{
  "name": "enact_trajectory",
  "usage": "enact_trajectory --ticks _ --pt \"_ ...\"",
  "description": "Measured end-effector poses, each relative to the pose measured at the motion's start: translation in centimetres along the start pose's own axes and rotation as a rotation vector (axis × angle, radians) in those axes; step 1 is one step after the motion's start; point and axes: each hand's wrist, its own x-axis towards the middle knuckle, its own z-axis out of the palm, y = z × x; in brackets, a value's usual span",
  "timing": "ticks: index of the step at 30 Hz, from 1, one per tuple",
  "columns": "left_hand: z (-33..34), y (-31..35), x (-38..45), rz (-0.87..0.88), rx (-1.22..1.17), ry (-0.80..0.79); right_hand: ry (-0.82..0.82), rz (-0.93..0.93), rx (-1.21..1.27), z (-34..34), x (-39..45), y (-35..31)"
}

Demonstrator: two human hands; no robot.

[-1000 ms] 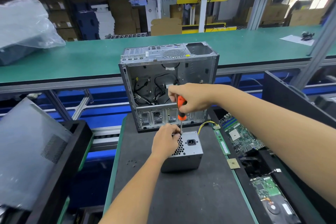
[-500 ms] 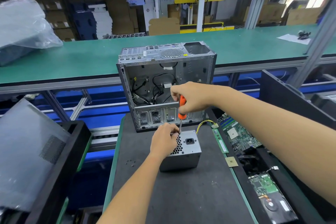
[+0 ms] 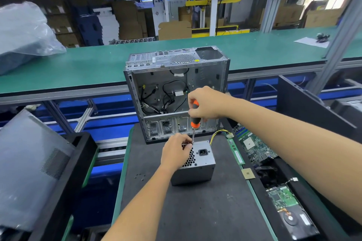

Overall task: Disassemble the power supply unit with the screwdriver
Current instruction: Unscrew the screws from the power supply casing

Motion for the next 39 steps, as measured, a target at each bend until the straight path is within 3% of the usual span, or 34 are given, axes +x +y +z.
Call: enact_trajectory --ticks 11,25,31,34,39 --pt "0.0 1.1 0.3 0.018 -0.002 0.027 0.13 0.081 0.132 0.7 -0.2 0.9" --pt "0.0 1.6 0.8 0.098 0.244 -0.029 0.192 0.114 0.109 0.0 -2.2 2.6" --pt "-0.1 2.0 0.8 0.21 0.423 -0.064 0.201 0.109 0.12 -0.2 -2.3 3.2" --pt "0.1 2.0 0.9 0.209 0.467 -0.042 0.154 0.11 0.141 0.3 -2.3 3.4" --pt "0.1 2.3 0.9 0.224 0.577 -0.043 -0.08 0.176 0.117 2.7 -2.4 3.4"
